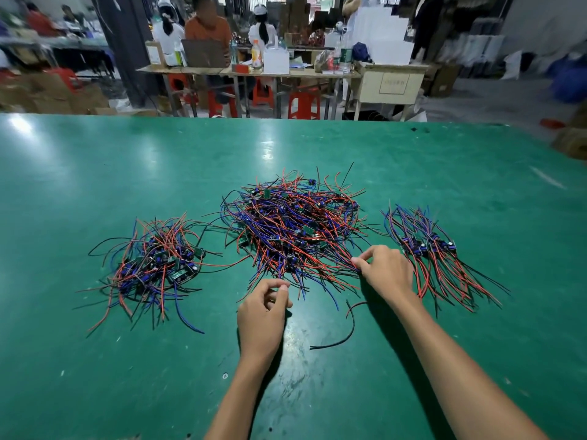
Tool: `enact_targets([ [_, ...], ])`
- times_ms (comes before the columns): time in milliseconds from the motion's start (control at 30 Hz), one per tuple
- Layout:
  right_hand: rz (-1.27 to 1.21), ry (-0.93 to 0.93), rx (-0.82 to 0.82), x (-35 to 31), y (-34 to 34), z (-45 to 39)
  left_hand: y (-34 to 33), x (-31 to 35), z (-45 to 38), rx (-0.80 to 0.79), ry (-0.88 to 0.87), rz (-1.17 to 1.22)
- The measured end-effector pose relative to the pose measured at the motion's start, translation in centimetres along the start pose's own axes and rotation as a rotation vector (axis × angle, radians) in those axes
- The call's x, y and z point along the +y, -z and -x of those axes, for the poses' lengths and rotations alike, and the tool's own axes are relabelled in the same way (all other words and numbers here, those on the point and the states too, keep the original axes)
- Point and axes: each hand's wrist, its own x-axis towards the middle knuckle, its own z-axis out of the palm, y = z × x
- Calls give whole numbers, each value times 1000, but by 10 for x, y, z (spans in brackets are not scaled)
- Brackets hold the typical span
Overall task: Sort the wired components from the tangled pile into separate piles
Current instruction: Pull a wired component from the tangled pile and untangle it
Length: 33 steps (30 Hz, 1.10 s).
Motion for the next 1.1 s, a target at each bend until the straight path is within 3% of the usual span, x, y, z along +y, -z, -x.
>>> enact_targets([
  [167,-3,81,-10,3,3,11,0,2,2,2,1,-2],
  [367,-635,-44,-109,8,4,38,1,4,3,-12,15,4],
  [433,-971,-115,-129,3,4,48,1,4,3,-19,15,3],
  [567,-1408,-159,-304,-13,4,69,1,10,7,-94,15,83],
  [733,-1154,188,-388,-34,-7,97,3,14,11,-223,-53,188],
  [800,-1070,248,-398,-41,-13,103,5,13,12,-210,-94,165],
  [933,-744,327,-196,-32,-10,107,28,21,0,-99,-105,187],
  [1033,-596,376,-217,-5,3,110,78,27,-42,66,-192,-3],
  [1100,-464,444,-292,17,8,112,117,28,-74,172,-196,-278],
])
